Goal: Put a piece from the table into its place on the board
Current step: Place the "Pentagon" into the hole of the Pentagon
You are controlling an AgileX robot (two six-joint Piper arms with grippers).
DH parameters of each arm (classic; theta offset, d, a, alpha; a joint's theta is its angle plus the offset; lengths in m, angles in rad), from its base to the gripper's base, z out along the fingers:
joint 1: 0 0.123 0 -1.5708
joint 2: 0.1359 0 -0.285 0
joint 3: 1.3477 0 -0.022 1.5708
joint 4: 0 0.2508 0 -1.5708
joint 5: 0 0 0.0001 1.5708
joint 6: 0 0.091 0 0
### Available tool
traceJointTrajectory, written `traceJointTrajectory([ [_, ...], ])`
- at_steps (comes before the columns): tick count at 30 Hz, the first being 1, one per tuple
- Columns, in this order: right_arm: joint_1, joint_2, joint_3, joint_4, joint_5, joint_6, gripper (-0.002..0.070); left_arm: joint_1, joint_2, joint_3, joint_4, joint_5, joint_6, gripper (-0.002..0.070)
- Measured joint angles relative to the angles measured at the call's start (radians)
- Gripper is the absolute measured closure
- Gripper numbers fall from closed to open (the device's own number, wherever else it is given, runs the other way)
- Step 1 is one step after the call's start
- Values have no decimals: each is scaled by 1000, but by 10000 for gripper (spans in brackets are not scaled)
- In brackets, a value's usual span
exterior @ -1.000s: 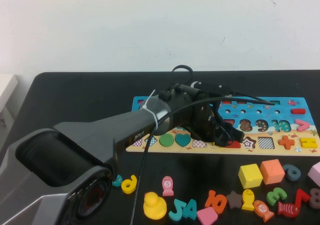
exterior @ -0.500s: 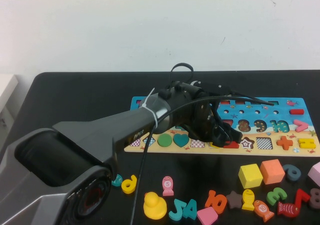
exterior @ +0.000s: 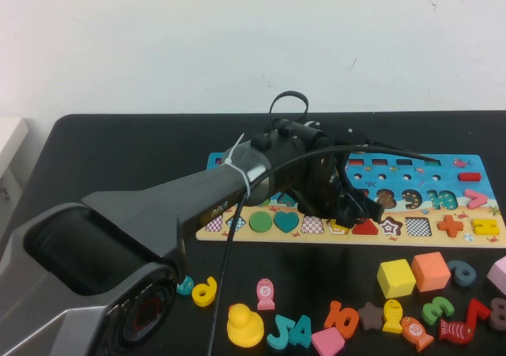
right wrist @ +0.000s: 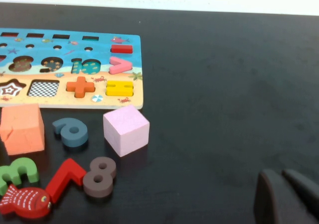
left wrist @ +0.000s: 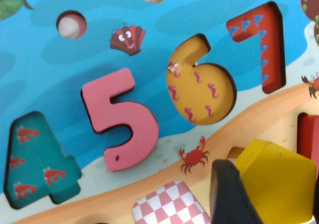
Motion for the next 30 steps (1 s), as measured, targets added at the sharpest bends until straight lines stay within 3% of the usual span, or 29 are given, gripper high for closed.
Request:
traceJointTrajectory([
  [30,0,0,0,0,0,0,657,0,20,-2,22,-7,-51,372],
])
